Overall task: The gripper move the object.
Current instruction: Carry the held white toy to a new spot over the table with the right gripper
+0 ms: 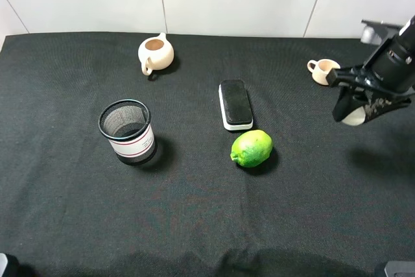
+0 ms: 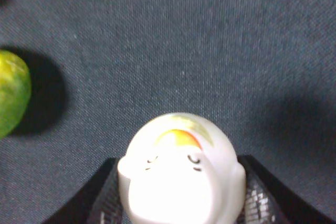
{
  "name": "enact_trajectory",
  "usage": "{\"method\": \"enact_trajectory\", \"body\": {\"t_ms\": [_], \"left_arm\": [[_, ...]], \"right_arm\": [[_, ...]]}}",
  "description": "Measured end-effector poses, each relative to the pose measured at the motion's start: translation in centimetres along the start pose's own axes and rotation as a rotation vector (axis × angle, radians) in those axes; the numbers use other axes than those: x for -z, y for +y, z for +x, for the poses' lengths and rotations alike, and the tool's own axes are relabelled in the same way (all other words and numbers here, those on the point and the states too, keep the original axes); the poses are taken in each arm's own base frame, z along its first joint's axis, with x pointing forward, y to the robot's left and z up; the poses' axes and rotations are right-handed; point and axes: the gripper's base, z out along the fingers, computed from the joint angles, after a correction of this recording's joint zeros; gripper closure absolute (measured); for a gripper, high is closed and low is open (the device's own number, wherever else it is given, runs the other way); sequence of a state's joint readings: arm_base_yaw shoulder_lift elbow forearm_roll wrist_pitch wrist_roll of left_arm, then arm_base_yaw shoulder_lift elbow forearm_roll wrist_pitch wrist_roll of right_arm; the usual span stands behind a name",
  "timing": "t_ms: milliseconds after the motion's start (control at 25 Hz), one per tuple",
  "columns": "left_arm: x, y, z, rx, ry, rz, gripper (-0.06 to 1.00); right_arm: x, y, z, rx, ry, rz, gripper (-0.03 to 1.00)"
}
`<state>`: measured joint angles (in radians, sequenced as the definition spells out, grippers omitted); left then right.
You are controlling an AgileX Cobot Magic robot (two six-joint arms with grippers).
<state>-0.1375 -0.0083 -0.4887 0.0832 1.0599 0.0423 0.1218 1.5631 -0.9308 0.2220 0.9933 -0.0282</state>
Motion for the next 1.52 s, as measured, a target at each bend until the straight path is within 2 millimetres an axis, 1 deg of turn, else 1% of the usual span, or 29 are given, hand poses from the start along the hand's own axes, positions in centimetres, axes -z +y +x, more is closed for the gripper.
{"method": "enact_trajectory", "body": {"t_ms": [320,440,920,1000,1200,1520], "left_arm": [[0.0,0.0,0.0,0.0,0.0,0.0,-0.05],[0.0,0.0,0.0,0.0,0.0,0.0,-0.05],[0.0,0.0,0.0,0.0,0.0,0.0,-0.05],[0.0,0.0,0.0,0.0,0.0,0.0,-0.05],[0.0,0.0,0.0,0.0,0.0,0.0,-0.05],[0.0,0.0,0.0,-0.001,0.0,-0.003,-0.05]], "right_arm": [[2.7,0.3,-2.0,0.021,-0.087,0.036,0.62],[3.3,0.4,-2.8,0.033,-0.091,0.049,0.62],[4.2,0.9,-6.6,0.046,-0.098,0.051,0.63],[4.1,1.3,-7.1,0.06,-0.099,0.052,0.63],[3.7,3.4,-8.3,0.124,-0.106,0.064,0.63],[2.3,6.4,-11.4,0.193,-0.121,0.059,0.63]]}}
